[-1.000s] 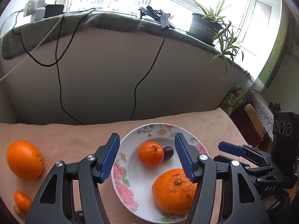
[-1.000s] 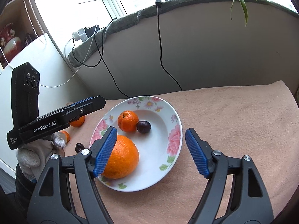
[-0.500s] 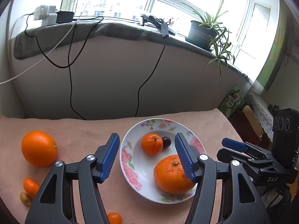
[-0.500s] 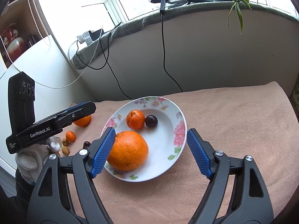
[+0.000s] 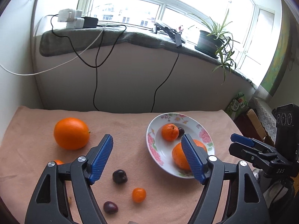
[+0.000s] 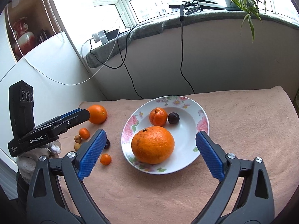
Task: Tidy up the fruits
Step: 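Move the right gripper toward the oval orange on the towel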
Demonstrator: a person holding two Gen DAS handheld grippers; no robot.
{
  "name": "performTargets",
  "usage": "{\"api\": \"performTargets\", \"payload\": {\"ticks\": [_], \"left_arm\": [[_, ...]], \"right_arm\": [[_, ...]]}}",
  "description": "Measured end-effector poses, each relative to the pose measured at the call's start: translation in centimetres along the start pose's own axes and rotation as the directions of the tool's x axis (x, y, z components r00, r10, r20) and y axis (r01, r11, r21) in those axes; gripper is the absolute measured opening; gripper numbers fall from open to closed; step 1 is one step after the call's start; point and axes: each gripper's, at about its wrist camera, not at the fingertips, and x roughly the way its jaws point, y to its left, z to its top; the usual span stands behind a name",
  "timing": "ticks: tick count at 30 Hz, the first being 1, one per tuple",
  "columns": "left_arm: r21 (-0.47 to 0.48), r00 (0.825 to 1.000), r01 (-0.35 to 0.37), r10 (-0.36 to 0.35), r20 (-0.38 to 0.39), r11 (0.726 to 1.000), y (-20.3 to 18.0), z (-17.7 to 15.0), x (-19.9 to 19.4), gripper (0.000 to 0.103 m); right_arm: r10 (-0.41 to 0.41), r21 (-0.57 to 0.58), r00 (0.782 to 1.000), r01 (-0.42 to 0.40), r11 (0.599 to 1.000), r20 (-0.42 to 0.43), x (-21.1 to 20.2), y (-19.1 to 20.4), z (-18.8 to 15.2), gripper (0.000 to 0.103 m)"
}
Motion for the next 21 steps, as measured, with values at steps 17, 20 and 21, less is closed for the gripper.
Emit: {"api": "performTargets", "payload": {"ticks": [17,20,21], "left_arm": [[-0.087,0.984,-0.177,0.178,-0.004,0.980,9.4,-2.7,-4.4,0.081],[-0.099,0.978,-0.207,0.206,-0.011,0.973,11.1,-3.0,-4.8,0.081],[-0.103,0.976,-0.216,0.216,-0.013,0.971,11.6,-3.0,-4.8,0.081]], "right_arm": [[0.086,-0.002,0.996,-0.086,0.996,-0.021,2.2,4.6,0.4,0.099],[0.096,-0.003,0.995,-0.096,0.995,-0.036,3.1,5.2,0.6,0.099],[0.093,-0.011,0.995,-0.093,0.996,-0.042,3.4,5.4,0.6,0.099]]}}
